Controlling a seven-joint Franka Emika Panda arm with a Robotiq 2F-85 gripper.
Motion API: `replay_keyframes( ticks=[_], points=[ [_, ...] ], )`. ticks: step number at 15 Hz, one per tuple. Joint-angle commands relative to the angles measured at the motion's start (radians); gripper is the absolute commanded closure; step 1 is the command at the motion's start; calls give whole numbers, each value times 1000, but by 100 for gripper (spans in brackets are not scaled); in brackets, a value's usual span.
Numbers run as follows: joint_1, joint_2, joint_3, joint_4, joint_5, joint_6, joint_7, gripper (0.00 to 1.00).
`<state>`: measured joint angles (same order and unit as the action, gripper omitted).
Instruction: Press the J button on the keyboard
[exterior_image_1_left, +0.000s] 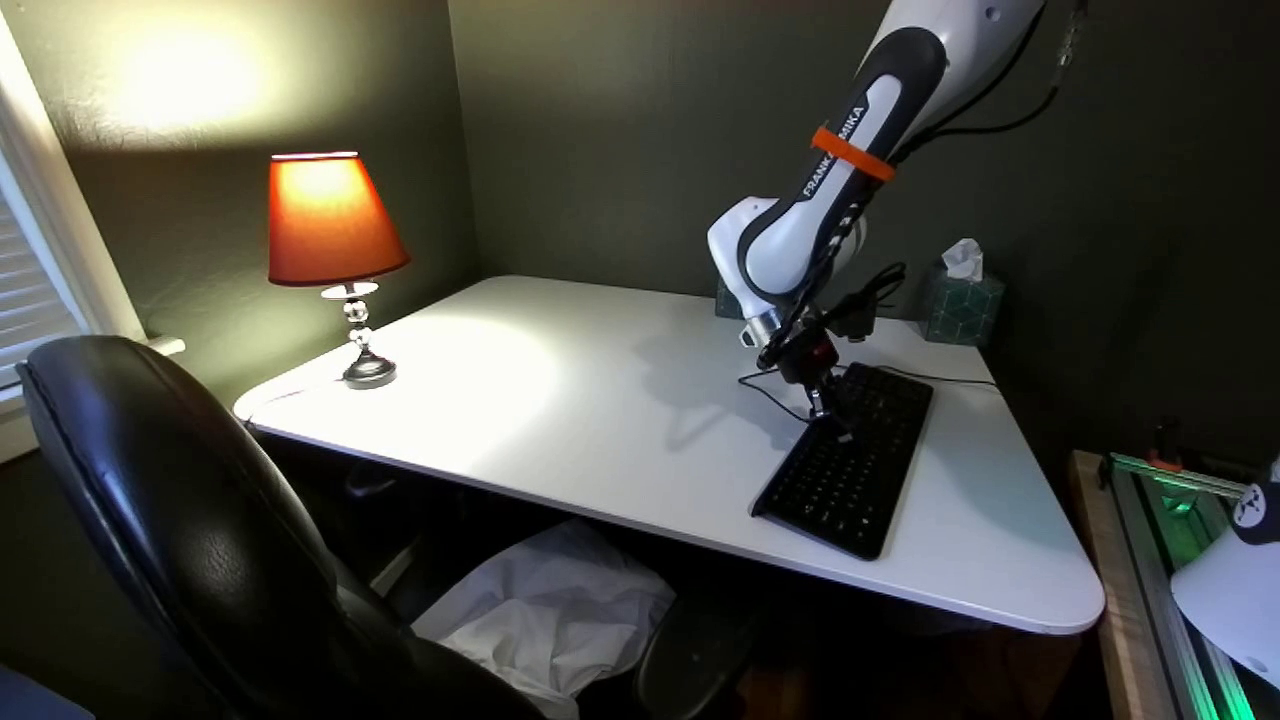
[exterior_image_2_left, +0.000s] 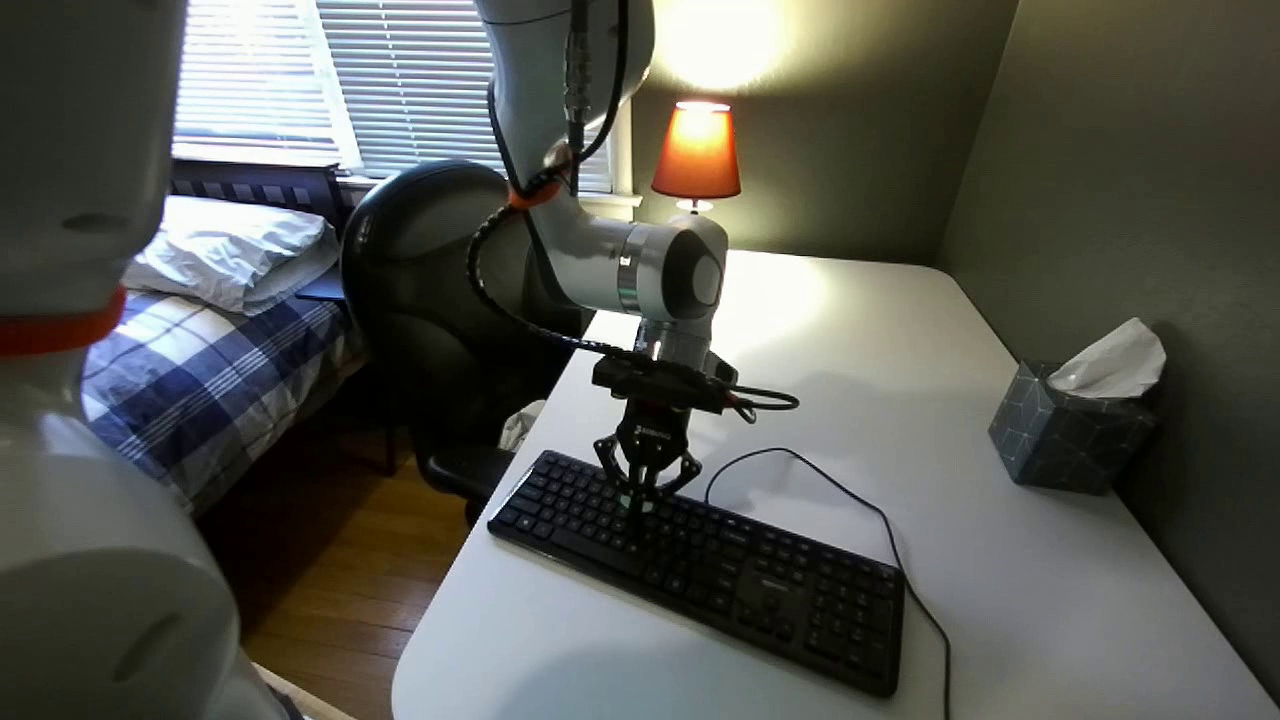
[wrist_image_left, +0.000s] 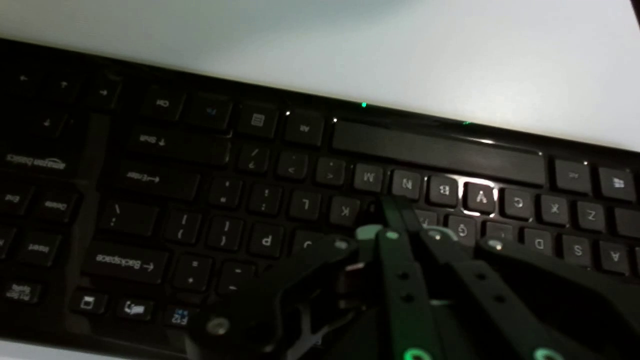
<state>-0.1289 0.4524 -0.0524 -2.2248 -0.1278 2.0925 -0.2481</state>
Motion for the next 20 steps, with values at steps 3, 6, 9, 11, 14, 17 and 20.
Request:
replay_keyframes(
  ticks=[3, 6, 9, 11, 14, 17, 20],
  points=[
    [2, -32, -5, -48, 2, 52, 24, 100],
    [3, -67, -9, -83, -2, 83, 36, 100],
    [5, -106, -15, -125, -5, 127, 49, 100],
    [6, -132, -17, -151, -6, 151, 54, 74],
    [7, -180, -19, -195, -5, 178, 57, 60],
    [5, -227, -21, -227, 2, 188, 63, 38],
    [7, -272, -26, -250, -1, 189, 78, 16]
  ],
)
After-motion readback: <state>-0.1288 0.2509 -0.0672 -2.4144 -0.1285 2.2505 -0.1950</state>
